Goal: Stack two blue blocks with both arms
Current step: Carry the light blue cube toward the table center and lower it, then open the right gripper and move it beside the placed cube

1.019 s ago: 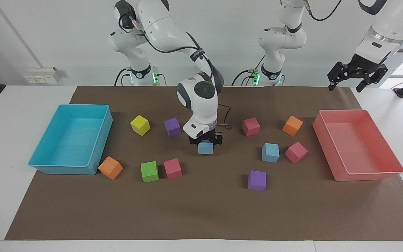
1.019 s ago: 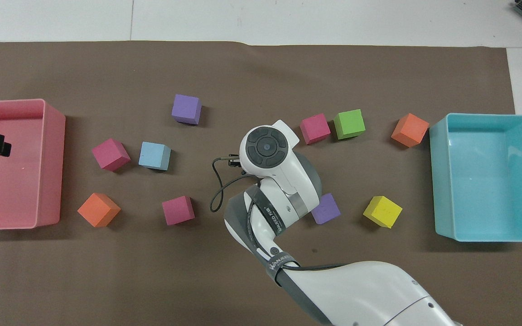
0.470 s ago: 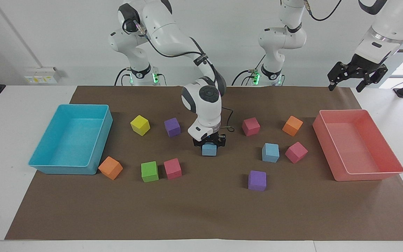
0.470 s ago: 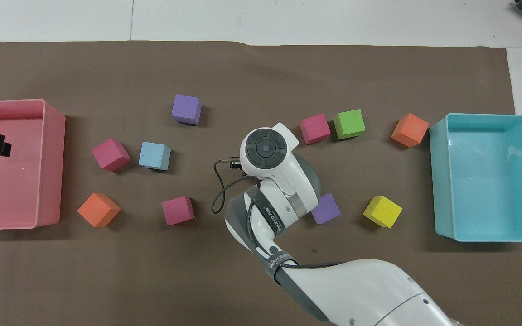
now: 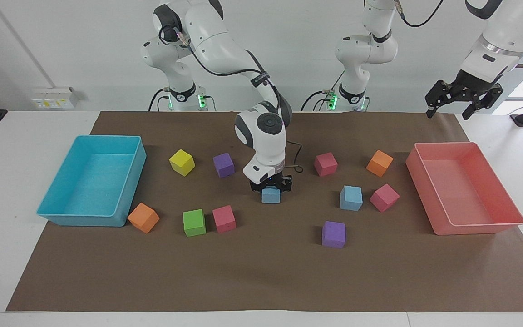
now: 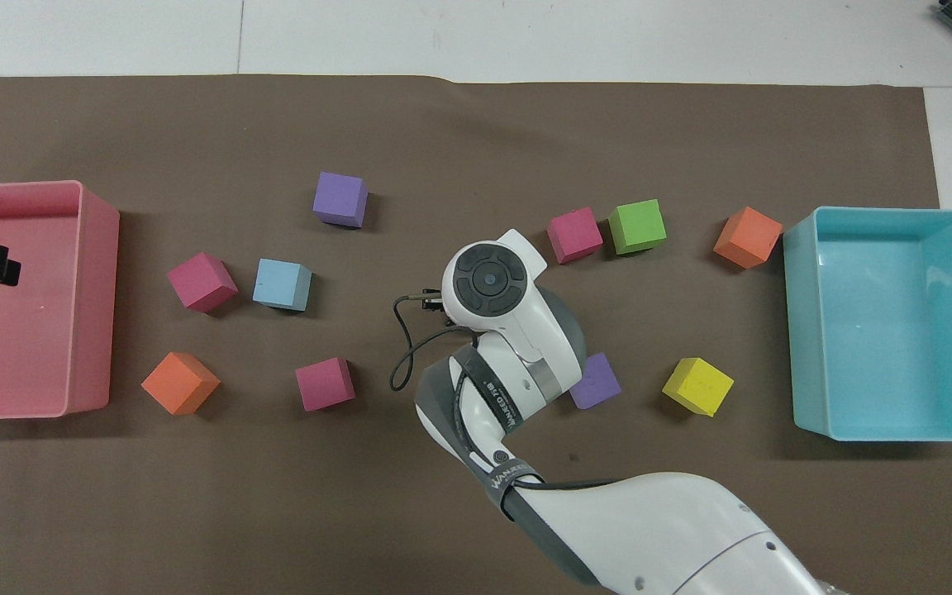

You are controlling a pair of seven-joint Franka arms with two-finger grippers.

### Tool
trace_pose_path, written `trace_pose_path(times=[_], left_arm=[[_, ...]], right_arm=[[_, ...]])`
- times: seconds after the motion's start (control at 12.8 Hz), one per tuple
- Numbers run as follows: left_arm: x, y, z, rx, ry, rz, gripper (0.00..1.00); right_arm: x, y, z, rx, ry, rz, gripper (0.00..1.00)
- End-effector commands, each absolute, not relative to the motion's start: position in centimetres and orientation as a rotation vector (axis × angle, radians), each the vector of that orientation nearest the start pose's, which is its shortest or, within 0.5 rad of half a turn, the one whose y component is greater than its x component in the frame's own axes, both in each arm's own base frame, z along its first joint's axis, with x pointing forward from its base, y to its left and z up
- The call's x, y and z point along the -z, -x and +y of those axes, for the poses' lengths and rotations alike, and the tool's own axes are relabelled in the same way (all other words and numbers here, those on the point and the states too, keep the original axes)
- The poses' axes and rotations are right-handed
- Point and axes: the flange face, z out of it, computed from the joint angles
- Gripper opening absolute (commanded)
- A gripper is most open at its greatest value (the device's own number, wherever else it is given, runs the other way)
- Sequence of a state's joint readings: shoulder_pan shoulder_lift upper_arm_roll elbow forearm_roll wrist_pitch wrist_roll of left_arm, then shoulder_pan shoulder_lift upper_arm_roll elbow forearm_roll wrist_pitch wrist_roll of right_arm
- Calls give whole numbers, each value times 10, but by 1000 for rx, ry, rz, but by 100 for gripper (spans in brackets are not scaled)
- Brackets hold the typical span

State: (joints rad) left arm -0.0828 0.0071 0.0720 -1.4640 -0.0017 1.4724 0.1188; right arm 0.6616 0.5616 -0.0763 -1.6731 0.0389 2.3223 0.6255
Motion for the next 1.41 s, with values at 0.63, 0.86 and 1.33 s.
trace_pose_path(times=[0.63,0.86,1.33], left_arm=[[-666,-541,-2,-8,3123,189,100],[-666,-541,-2,-8,3123,189,100],[-666,-541,-2,-11,3123,192,100]], right_arm=[[-347,-569,373,197,3066,70,100],[-376,-577,354,232,3048,111,100],[-390,-596,284,105,2956,-13,100]])
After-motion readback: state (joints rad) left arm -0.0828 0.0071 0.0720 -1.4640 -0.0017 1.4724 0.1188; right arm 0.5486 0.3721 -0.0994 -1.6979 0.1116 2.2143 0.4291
